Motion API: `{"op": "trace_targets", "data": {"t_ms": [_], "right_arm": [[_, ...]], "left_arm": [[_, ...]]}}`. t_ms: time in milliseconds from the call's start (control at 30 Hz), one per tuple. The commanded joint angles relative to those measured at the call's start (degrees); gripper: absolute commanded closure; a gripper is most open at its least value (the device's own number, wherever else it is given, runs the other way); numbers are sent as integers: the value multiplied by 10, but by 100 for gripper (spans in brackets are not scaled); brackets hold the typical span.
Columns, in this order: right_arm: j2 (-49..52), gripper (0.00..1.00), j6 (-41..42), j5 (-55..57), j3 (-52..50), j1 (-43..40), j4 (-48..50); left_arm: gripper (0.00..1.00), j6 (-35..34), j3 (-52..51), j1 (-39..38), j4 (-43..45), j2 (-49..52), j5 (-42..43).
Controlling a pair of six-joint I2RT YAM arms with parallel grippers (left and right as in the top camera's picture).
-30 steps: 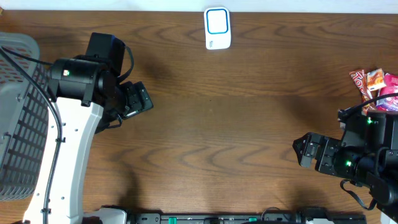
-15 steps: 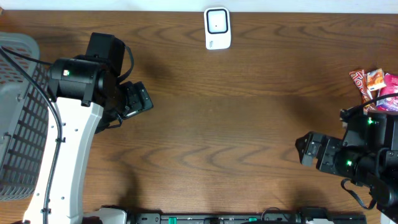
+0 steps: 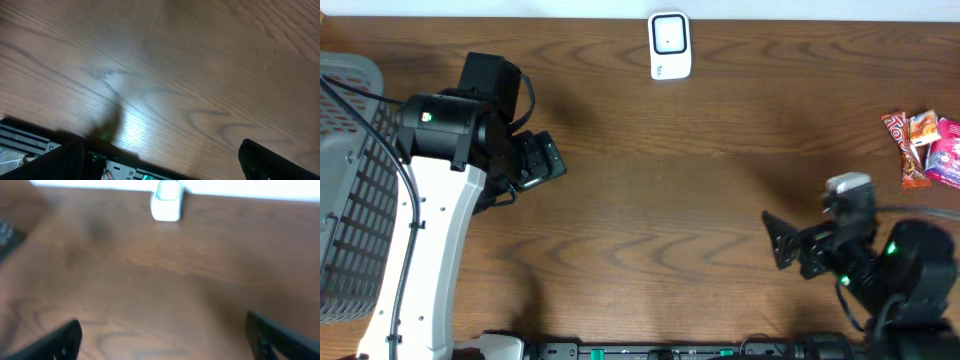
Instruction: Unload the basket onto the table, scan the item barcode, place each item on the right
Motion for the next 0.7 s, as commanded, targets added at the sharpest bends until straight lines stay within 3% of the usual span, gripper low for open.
{"op": "trace_targets", "data": {"t_ms": [0, 167, 400, 667], "right_arm": [[-80, 1, -78, -30, -110, 24, 102], [-199, 1, -78, -20, -271, 24, 311], [-275, 1, -73, -2, -401, 23, 492], [-320, 1, -20, 71, -469, 23, 527]], "left_arm": [[2, 1, 4, 2, -3, 3, -10], [2, 1, 4, 2, -3, 3, -10], [2, 1, 4, 2, -3, 3, -10], [2, 1, 4, 2, -3, 3, -10]]}}
